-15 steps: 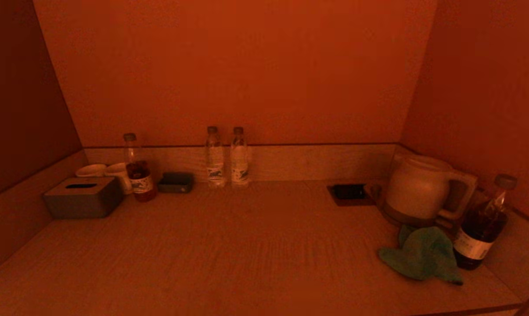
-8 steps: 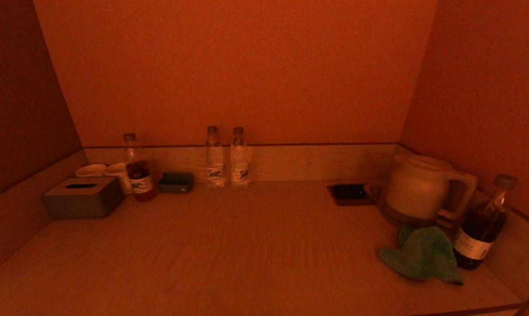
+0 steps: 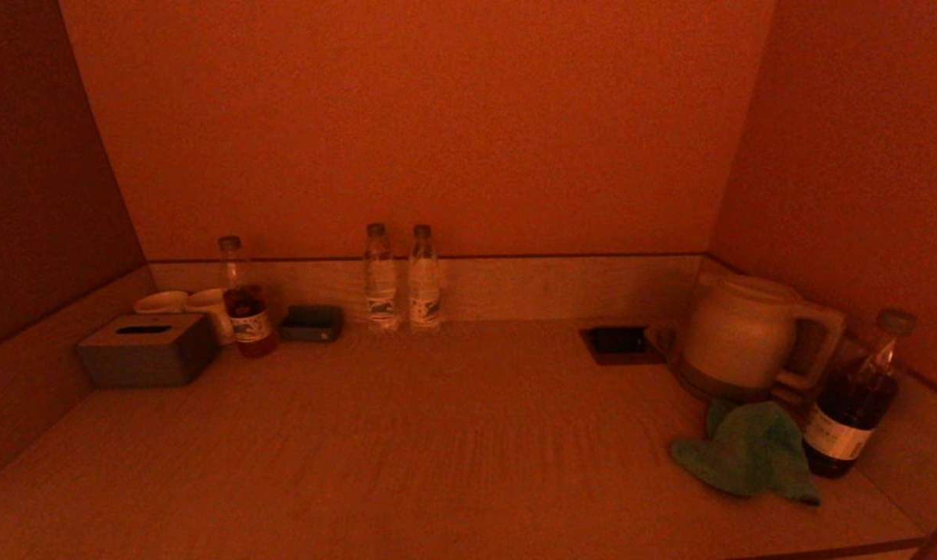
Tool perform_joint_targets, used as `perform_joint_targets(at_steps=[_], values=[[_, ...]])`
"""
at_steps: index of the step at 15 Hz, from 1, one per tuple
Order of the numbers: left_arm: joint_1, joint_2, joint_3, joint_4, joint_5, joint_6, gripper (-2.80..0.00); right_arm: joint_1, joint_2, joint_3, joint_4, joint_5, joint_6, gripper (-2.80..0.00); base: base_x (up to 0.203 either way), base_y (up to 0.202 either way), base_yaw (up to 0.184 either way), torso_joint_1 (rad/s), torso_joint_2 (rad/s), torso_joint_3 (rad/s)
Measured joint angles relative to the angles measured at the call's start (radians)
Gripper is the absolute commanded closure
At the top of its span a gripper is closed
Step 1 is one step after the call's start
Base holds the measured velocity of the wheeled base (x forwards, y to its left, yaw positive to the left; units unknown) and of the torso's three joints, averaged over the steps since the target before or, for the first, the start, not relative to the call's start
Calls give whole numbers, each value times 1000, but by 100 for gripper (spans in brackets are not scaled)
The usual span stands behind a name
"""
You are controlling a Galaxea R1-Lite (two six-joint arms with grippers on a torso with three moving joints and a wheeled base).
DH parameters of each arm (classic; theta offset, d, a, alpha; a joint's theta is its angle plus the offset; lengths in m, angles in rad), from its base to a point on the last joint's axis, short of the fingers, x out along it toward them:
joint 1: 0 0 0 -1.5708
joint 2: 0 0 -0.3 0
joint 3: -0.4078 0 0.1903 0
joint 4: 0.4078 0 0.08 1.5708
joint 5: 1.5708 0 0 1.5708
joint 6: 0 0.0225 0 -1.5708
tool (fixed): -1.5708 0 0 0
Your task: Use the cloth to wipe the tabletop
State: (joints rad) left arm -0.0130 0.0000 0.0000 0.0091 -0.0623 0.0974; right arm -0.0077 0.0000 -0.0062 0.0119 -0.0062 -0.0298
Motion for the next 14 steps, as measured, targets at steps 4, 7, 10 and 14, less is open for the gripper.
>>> perform_joint_targets(at_steps=[4,7,10,14], values=[[1,0,0,0,0,0,0,0,0,0,0,-1,-3,0,0,0,0,0,0,0],[0,0,0,0,0,0,0,0,0,0,0,-3,-2,0,0,0,0,0,0,0],[1,0,0,0,0,0,0,0,0,0,0,-2,0,0,0,0,0,0,0,0],[1,0,0,0,0,0,0,0,0,0,0,-2,4,0,0,0,0,0,0,0]])
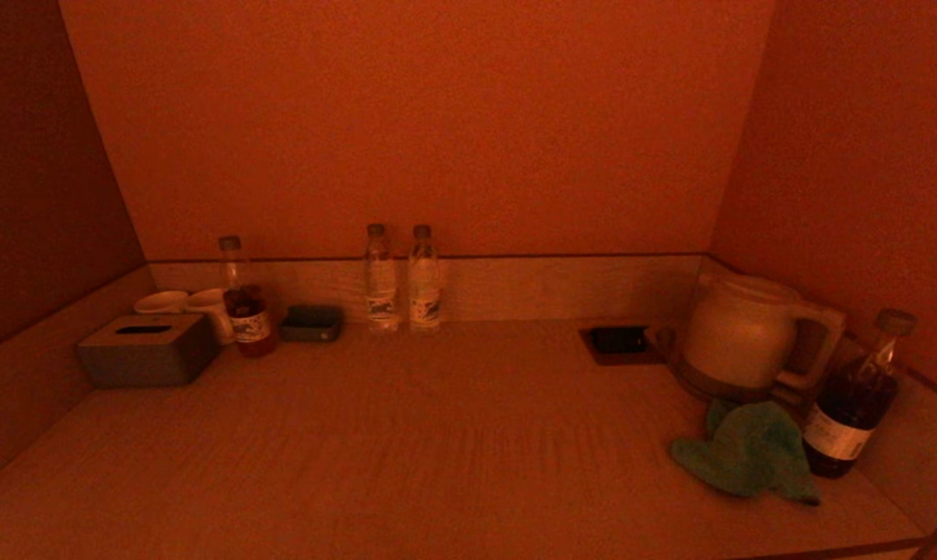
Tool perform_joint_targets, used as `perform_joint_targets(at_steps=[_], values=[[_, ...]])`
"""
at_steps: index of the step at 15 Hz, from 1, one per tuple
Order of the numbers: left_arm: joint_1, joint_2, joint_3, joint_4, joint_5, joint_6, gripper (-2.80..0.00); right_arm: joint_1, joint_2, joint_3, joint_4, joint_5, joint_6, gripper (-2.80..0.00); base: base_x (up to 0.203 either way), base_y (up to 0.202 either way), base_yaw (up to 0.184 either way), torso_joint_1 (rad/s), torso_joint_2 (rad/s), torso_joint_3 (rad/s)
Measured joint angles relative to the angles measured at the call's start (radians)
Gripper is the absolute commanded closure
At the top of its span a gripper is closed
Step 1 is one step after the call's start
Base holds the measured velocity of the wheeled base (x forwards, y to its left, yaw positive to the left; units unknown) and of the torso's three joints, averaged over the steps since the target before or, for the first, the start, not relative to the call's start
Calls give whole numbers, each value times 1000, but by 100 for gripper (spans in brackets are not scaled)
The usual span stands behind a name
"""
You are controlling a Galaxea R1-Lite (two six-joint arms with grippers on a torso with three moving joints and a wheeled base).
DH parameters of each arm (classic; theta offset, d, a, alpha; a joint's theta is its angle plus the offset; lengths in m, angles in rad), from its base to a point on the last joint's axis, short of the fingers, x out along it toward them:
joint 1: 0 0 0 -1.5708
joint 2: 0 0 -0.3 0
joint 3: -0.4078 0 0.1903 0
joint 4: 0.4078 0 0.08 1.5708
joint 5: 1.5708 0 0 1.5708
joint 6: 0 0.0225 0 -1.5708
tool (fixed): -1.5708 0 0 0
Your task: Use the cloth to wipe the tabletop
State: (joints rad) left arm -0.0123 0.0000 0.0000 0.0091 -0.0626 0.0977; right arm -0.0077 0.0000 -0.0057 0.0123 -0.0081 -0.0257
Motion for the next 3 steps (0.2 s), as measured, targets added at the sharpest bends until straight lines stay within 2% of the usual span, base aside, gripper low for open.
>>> perform_joint_targets(at_steps=[3], values=[[0,0,0,0,0,0,0,0,0,0,0,1,-1,0,0,0,0,0,0,0]])
